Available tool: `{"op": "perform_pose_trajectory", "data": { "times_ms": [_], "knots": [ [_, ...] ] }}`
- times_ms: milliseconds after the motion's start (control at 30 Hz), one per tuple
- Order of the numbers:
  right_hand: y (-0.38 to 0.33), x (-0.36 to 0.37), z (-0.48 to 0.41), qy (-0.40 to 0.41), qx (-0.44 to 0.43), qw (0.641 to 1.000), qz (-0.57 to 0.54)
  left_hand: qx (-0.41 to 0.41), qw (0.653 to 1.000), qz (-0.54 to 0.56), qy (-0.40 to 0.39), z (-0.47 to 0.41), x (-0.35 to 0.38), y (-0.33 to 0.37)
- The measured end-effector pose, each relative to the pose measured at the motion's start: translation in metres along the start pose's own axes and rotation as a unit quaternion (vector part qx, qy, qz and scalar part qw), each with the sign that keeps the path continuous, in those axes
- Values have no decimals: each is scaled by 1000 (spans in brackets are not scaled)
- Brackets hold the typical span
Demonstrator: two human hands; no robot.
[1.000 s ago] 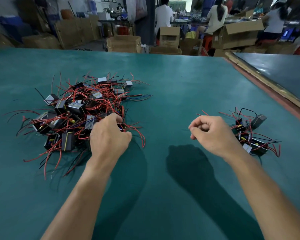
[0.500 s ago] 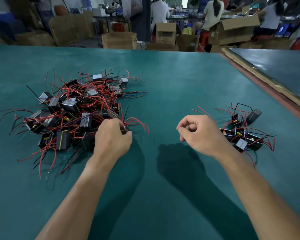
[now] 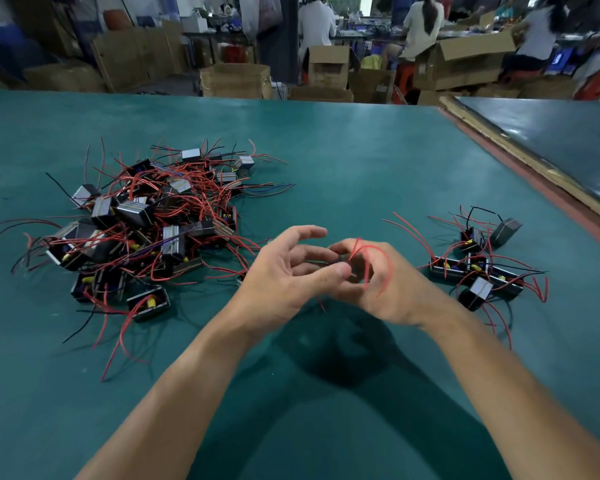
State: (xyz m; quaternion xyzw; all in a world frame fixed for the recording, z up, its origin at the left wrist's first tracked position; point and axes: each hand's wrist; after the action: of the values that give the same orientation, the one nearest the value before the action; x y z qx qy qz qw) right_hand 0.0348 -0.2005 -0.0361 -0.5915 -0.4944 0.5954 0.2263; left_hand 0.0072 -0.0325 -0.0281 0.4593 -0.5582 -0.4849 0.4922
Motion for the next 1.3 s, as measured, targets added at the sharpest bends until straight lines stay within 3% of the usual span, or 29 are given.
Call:
{"op": "perform_pose_trajectory", "data": {
  "times_ms": [67, 133, 267, 333, 500, 667, 767, 900, 1033, 1233, 1300],
  "knots": [
    [-1, -1, -2, 35, 10, 999, 19, 21, 999, -28, 3, 0, -2, 1],
    [1, -3, -4, 80, 36, 996, 7, 77, 990, -107, 57, -2, -6, 0],
    [7, -10, -7, 177, 69, 981, -38, 191, 916, -269, 229, -3, -12, 0],
    [10, -14, -7, 199, 74, 977, -19, 186, 884, -333, 270, -4, -17, 1],
    [11, -14, -6, 182, 63, 980, 55, 49, 824, -531, 192, -6, -27, -5],
    [13, -13, -5, 170, 68, 980, 80, 34, 814, -565, 126, -1, -26, -1],
    [11, -13, -5, 157, 71, 984, 33, 47, 832, -533, 144, 1, -26, 0],
    [5, -13, -6, 138, 73, 986, -54, 97, 909, -365, 178, -1, -20, 2],
    [-2, -16, -4, 152, 82, 975, -143, 159, 939, -245, 181, -2, -16, 6],
    [-5, -14, -3, 137, 88, 981, -104, 68, 983, -29, 170, -7, -17, 3],
    [-6, -13, -3, 141, 105, 978, -115, 94, 980, -45, 170, -6, -15, 1]
  ]
}}
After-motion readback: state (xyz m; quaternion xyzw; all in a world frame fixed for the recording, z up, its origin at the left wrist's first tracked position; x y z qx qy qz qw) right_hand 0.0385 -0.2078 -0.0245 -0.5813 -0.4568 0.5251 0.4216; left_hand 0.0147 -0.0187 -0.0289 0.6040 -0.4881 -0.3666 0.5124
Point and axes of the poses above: each hand's wrist, its own z-axis away from the middle knuckle, its own x-axis out of the palm, y = z × x, and after that the axes turned 7 degrees about y, right-handed
